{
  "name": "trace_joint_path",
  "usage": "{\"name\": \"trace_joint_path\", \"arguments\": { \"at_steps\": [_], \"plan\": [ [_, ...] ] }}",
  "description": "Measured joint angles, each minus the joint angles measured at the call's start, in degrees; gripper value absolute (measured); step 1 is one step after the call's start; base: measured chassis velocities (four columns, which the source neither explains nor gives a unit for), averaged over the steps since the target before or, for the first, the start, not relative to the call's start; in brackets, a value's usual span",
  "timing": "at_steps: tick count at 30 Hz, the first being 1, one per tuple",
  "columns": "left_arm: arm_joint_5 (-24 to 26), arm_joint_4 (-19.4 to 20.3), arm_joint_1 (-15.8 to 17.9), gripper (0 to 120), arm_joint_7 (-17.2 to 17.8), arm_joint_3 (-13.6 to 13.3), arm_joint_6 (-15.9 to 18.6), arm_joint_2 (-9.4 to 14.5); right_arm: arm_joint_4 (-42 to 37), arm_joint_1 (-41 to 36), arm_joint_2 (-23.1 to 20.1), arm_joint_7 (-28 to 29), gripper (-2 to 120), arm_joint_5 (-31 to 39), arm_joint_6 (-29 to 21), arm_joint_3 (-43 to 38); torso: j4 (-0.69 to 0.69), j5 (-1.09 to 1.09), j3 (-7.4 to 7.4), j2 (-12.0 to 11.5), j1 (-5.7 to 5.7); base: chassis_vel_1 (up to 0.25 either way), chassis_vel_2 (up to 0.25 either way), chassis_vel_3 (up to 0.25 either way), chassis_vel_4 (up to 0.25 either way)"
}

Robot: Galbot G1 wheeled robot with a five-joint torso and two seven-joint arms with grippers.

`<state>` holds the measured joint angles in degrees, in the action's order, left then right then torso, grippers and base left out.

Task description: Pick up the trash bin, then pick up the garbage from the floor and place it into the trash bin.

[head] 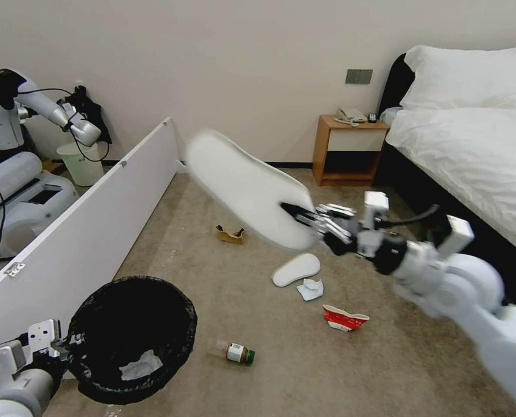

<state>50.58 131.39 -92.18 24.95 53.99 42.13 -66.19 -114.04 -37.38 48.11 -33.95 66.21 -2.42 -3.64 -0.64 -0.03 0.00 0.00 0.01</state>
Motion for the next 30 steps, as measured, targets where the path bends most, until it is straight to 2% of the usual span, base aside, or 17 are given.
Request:
{"name": "trace_joint_path", "arguments": {
  "at_steps": [2, 4, 9, 13, 20, 22, 25, 26, 30],
  "plan": [
    [0.0, 0.0, 0.0, 2, 0.0, 0.0, 0.0, 0.0, 1.4, 0.6, 1.5, -0.8, 5, -0.2, 1.8, 1.8, -0.01, 0.00, 0.00, 0.0, 0.00, 0.000, 0.000, 0.000, 0.000],
    [0.1, 0.1, 0.0, 2, 0.1, 0.0, 0.0, -0.1, 4.7, 2.1, 4.9, -2.6, 5, -0.6, 5.6, 5.7, 0.00, 0.01, 0.00, 0.0, 0.00, 0.000, 0.000, 0.000, 0.000],
    [0.4, 0.3, -0.1, 2, 0.1, 0.0, 0.0, 0.0, 7.0, 3.0, 9.1, -2.6, 5, 0.2, 7.0, 10.3, 0.00, 0.01, 0.00, 0.0, 0.00, 0.000, 0.000, 0.000, 0.000],
    [0.7, 0.6, 0.0, 2, 0.4, -0.4, 0.0, 0.0, 9.3, 3.2, 12.8, -1.4, 5, -2.6, 8.5, 13.6, 0.00, 0.00, 0.00, 0.0, 0.00, 0.000, 0.000, 0.000, 0.000],
    [1.2, 0.9, 0.1, 2, 0.5, -0.7, 0.0, 0.0, 11.3, 3.2, 15.9, -0.4, 5, -5.2, 10.0, 15.2, 0.00, 0.00, 0.00, 0.0, 0.00, 0.000, 0.000, 0.000, 0.000],
    [1.5, 1.0, 0.1, 2, 0.6, -0.9, 0.0, -0.1, 14.3, 2.5, 20.2, -0.2, 5, -6.4, 12.0, 16.5, 0.01, 0.01, 0.00, 0.0, 0.00, 0.000, 0.000, 0.000, 0.000],
    [1.5, 1.0, 0.1, 2, 0.6, -0.9, 0.0, -0.2, 15.5, 1.9, 21.9, -0.8, 5, -6.6, 12.8, 16.6, 0.02, 0.01, 0.00, 0.0, 0.00, 0.000, 0.000, 0.000, 0.000],
    [1.6, 1.1, 0.1, 2, 0.6, -0.9, 0.0, -0.2, 17.2, 0.7, 24.0, -1.5, 5, -6.9, 13.6, 16.9, 0.02, 0.01, 0.00, 0.0, 0.00, 0.000, 0.000, 0.000, 0.000],
    [2.3, 1.5, -0.1, 2, 0.6, -1.0, 0.0, -0.2, 18.6, -1.0, 26.0, -1.8, 5, -7.6, 13.9, 18.3, -0.01, 0.01, 0.00, 0.0, 0.00, 0.000, 0.000, 0.000, 0.000]
  ]
}}
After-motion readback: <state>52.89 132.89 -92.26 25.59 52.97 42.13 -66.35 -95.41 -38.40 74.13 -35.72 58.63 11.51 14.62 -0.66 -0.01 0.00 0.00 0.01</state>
